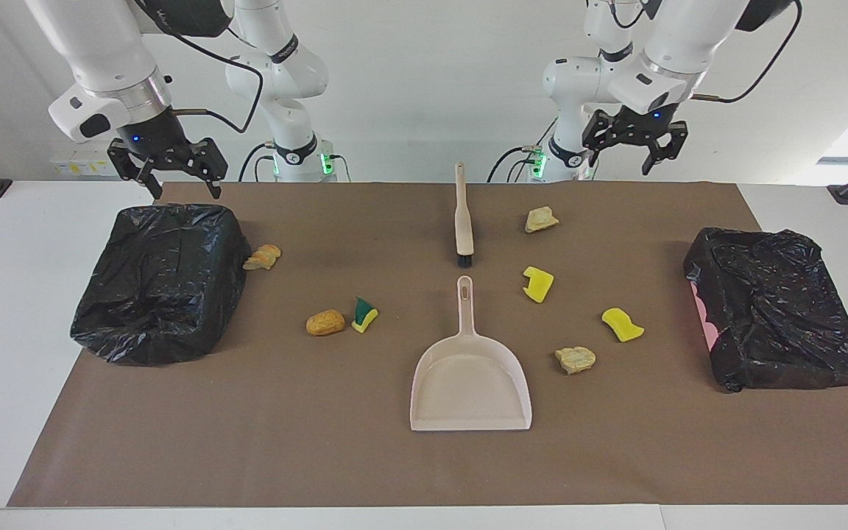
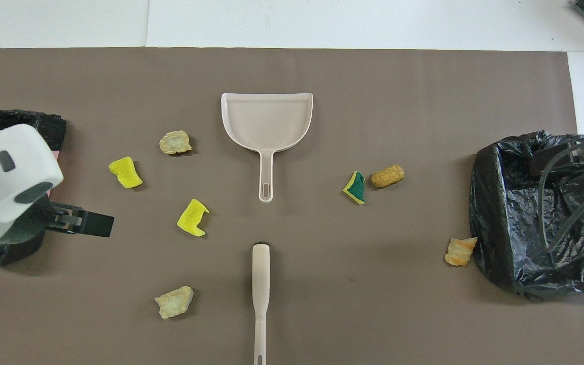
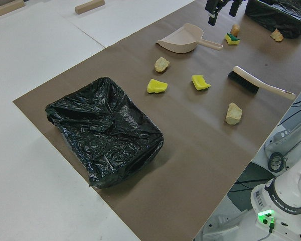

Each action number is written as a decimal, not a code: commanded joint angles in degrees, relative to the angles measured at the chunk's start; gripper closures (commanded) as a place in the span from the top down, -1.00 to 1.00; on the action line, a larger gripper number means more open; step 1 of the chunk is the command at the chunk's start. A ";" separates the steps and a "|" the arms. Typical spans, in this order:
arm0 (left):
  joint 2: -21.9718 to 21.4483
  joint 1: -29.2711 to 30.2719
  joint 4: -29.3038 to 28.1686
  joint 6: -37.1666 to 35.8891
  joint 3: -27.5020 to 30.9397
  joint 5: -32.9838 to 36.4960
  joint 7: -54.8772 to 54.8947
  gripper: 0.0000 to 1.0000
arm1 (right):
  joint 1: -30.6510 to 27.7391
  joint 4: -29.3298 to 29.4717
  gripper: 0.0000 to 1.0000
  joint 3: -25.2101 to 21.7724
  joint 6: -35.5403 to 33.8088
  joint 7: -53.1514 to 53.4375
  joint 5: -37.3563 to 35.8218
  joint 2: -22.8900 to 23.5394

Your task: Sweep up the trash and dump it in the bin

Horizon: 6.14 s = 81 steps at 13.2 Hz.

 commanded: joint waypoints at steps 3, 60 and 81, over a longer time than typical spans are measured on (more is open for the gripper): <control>-6.25 -0.84 -14.32 8.64 -8.91 -3.73 -9.74 1.00 | -0.52 -0.18 1.00 0.66 -1.18 -0.58 0.40 -0.82; -15.65 -1.81 -44.82 1.35 10.50 2.41 75.14 -1.00 | 32.18 0.70 -0.44 6.11 40.66 42.31 -7.95 31.88; 0.42 0.39 -37.82 28.95 11.02 6.19 75.76 -1.00 | 26.39 0.08 -1.00 6.28 26.01 24.42 -6.72 22.93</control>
